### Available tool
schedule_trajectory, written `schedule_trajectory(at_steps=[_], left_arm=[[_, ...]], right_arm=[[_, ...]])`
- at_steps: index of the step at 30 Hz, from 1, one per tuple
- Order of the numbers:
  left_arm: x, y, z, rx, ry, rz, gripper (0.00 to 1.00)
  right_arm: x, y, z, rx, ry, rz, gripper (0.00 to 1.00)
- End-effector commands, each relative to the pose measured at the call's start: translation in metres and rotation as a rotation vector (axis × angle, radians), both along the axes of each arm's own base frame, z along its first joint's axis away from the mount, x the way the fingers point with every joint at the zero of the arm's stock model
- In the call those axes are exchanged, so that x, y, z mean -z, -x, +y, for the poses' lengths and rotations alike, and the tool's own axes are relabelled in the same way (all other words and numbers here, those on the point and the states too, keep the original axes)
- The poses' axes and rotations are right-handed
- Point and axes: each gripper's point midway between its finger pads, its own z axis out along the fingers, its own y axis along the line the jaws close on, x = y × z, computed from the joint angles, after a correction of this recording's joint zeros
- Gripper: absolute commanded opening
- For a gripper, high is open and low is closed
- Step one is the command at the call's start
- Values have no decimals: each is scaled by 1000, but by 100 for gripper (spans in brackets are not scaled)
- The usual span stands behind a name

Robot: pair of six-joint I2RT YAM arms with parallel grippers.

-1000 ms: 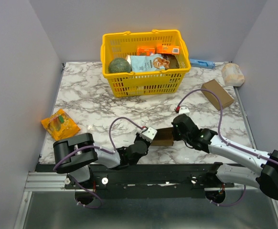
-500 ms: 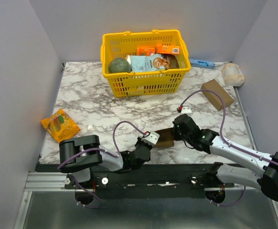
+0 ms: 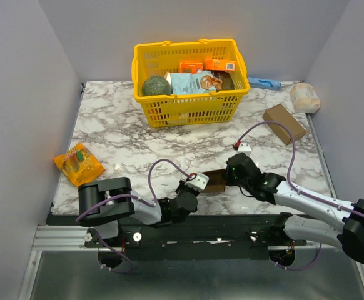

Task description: Fold the paper box

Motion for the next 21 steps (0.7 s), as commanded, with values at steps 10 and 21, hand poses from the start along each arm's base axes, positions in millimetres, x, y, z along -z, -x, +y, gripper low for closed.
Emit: schedule_trajectory(at_steps=[10,21], left_arm=[[18,4,24,-41,-151,-31,0],[14,11,24,-39,-175,-90,0]], right_arm=[[5,59,4,-38,23,141,53],[-53,97,-10,-100,-211,137,62]])
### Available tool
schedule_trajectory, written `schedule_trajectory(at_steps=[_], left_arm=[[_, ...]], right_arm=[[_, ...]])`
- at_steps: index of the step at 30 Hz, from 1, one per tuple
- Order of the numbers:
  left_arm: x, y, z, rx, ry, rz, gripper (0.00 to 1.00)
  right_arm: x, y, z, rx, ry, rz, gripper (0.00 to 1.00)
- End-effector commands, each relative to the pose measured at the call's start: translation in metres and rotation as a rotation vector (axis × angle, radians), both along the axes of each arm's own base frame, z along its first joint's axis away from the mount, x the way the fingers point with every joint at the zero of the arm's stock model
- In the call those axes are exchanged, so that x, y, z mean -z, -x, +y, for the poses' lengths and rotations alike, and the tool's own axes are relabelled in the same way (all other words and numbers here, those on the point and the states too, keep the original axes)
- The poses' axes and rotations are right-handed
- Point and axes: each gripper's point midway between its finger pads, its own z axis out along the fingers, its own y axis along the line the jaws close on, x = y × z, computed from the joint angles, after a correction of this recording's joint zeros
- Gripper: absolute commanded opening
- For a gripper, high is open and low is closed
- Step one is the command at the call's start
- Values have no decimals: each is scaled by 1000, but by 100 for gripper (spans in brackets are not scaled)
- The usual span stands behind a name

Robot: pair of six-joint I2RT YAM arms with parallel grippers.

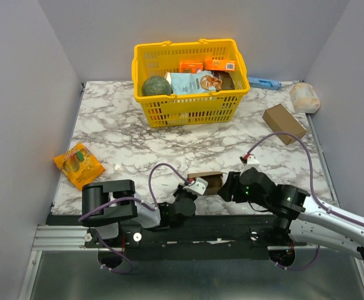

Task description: Fold the paper box

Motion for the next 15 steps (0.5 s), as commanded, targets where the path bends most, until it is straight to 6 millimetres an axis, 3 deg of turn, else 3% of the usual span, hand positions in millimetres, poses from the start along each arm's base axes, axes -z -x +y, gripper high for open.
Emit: schedule_trajectory(at_steps=[1,6,11,14,15], left_arm=[[11,3,14,-34,-122,-41,0],[12,8,10,-15,-142,-63,0],[12,12,7,4,-163,-80,0],[13,15,5,18,-179,-87,0],[13,16,4,21,-181,-88,0]], right_arm=[[-21,16,-15,14,-72,20,62],[-71,-18,-22,161,-178,-170,62],[-108,-54,-10,220,-162,-329,61],[-109,-72,2,236,-94,-365,58],[-100,-76,11,220,-60,-357,57]])
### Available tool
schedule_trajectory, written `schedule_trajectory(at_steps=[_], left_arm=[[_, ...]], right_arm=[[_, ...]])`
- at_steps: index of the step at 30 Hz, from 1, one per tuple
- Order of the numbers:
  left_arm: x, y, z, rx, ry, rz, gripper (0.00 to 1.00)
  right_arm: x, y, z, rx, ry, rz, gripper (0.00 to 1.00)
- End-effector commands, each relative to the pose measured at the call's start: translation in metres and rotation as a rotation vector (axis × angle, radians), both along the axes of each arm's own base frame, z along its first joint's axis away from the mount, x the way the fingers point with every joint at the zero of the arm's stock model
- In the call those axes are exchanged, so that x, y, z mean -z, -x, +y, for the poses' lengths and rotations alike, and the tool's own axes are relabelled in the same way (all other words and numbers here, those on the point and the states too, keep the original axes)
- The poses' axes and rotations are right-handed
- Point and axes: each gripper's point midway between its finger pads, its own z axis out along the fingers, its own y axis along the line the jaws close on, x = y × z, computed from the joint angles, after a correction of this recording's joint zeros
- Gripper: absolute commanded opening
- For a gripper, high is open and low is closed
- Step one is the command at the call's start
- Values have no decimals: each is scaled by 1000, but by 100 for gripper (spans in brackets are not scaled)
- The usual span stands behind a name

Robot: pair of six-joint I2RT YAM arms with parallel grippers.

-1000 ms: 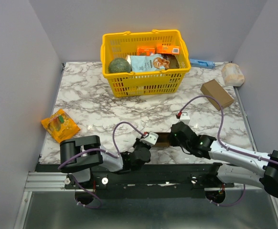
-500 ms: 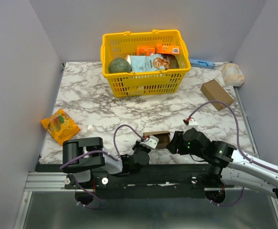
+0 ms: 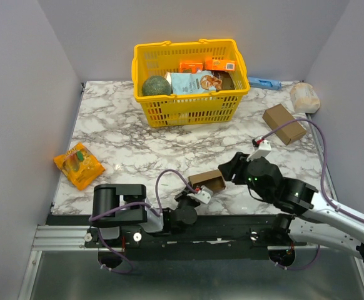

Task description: Fold the paper box

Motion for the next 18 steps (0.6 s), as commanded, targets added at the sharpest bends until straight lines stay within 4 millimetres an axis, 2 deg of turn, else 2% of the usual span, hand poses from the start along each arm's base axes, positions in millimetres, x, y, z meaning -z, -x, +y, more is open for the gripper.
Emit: schedule_trajectory(at_steps=[1,3,4,6,8,11,12,16,18], left_arm=[[10,4,8,-5,-93,-23,0],[10,6,6,-1,-100,-28,0],[10,6,6,-2,-100,-29,0],[9,7,5,0,-98,-30,0],[8,8,6,-5,-109,-31,0],[10,10,6,-3,-148,-13,8],[6,10,0,-7,-142,-4,16],[10,17,-5,21,-153,49,33],[9,20,-7,34,-139,75,42]], right_arm=[[-13,-32,18,47,65,-110,57],[-5,-37,31,26,69,-109,56],[10,-40,38,14,108,-85,55],[26,-40,49,-12,131,-50,54],[50,-37,59,-40,156,15,54],[81,-30,64,-54,175,94,52],[92,-27,60,-50,189,117,52],[113,-21,55,-32,183,163,51],[115,-20,54,-16,164,168,50]])
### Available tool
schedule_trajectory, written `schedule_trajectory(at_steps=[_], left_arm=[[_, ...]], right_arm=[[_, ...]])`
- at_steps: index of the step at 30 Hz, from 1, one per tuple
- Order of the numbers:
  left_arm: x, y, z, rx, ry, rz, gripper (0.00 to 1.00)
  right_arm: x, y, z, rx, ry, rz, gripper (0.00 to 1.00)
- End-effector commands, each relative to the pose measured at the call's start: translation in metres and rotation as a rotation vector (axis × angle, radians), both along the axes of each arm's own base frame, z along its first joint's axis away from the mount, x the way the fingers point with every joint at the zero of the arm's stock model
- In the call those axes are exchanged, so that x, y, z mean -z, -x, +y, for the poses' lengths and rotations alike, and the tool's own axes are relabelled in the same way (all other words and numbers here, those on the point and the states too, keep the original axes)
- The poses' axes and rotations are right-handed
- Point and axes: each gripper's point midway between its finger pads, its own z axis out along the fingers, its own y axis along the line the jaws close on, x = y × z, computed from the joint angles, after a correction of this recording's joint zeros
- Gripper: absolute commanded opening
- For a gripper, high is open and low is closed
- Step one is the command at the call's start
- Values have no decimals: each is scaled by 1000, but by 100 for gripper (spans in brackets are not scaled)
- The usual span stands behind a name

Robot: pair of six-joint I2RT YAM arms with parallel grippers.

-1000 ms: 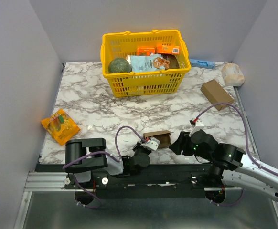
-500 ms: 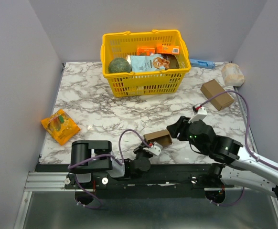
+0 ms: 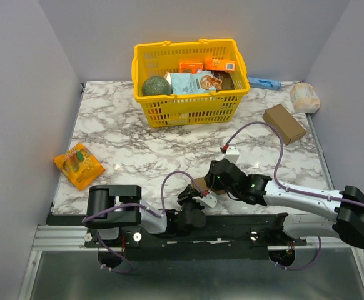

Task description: Fold the paper box

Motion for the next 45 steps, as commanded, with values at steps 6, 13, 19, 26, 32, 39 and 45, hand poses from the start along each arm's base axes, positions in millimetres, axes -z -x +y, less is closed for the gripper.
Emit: schedule_trajectory(at_steps=[6,13,19,26,32,39,45], left_arm=[[1,16,-3,58,-30,119,75],[-3,31,-10,163,-35,213,95],[-15,43,-4,218,17,290,99],[-31,70,-2,333,123,430,99],[-67,92,-3,454,263,563,99],[-134,46,2,343,681,741,99],[-135,19,-6,231,775,836,99]], right_arm=[[20,5,-5,67,-62,33,50],[26,4,-15,117,-64,26,50],[29,3,-29,180,-83,4,50],[33,3,-39,232,-88,-6,50],[34,2,-41,246,-83,-8,51],[36,2,-45,257,-69,-9,51],[36,1,-44,255,-59,-7,52]])
